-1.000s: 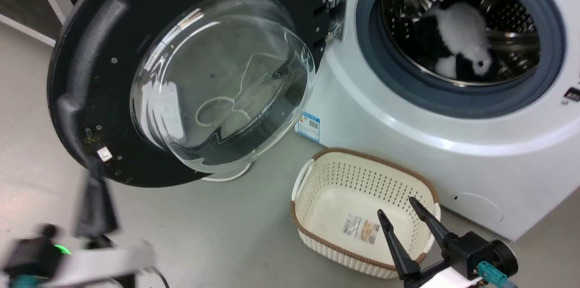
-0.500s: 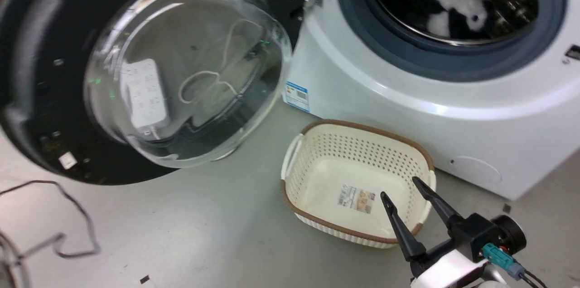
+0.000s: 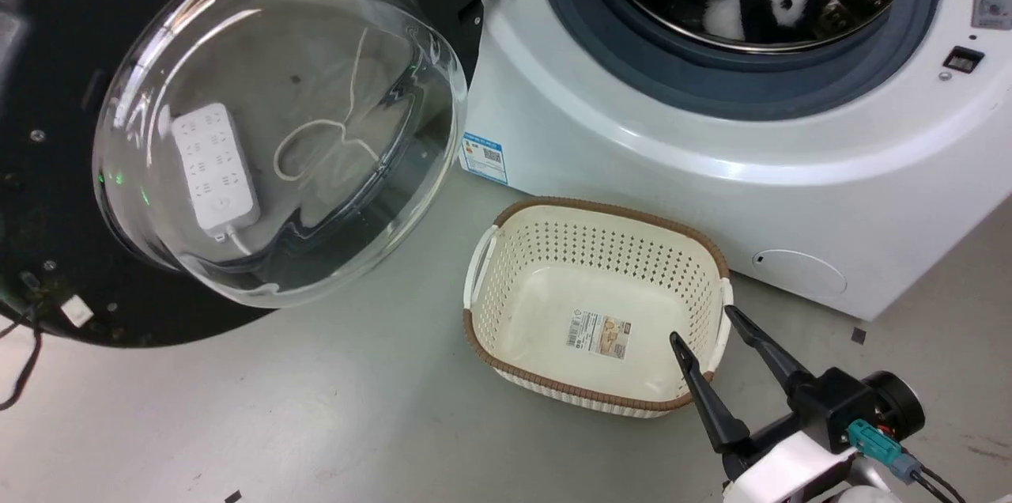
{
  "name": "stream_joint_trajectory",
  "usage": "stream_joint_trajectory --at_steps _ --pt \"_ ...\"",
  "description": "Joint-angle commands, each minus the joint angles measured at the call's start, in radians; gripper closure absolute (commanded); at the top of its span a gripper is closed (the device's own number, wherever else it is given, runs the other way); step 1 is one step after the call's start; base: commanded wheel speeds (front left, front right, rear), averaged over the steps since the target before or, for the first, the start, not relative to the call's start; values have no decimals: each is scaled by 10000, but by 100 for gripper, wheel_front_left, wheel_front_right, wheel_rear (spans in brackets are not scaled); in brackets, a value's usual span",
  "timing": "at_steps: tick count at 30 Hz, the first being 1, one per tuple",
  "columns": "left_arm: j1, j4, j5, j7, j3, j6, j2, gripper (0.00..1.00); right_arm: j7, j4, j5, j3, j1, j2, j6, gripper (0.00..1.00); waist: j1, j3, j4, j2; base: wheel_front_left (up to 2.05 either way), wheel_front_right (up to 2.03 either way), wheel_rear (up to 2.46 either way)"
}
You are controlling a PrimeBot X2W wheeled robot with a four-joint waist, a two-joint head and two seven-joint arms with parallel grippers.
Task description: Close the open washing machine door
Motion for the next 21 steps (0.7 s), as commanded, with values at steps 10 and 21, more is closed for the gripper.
stream_joint_trajectory --at_steps 10,21 --pt "1633 -1284 -1523 2882 -575 -792 -1202 100 -109 506 -7 -146 12 317 8 0 1 -861 -53 0 0 0 0" --pt "3845 -3866 -2581 4217 -1590 -607 -3155 100 -158 893 -176 -577 118 673 8 0 1 -1403 -673 0 0 0 0"
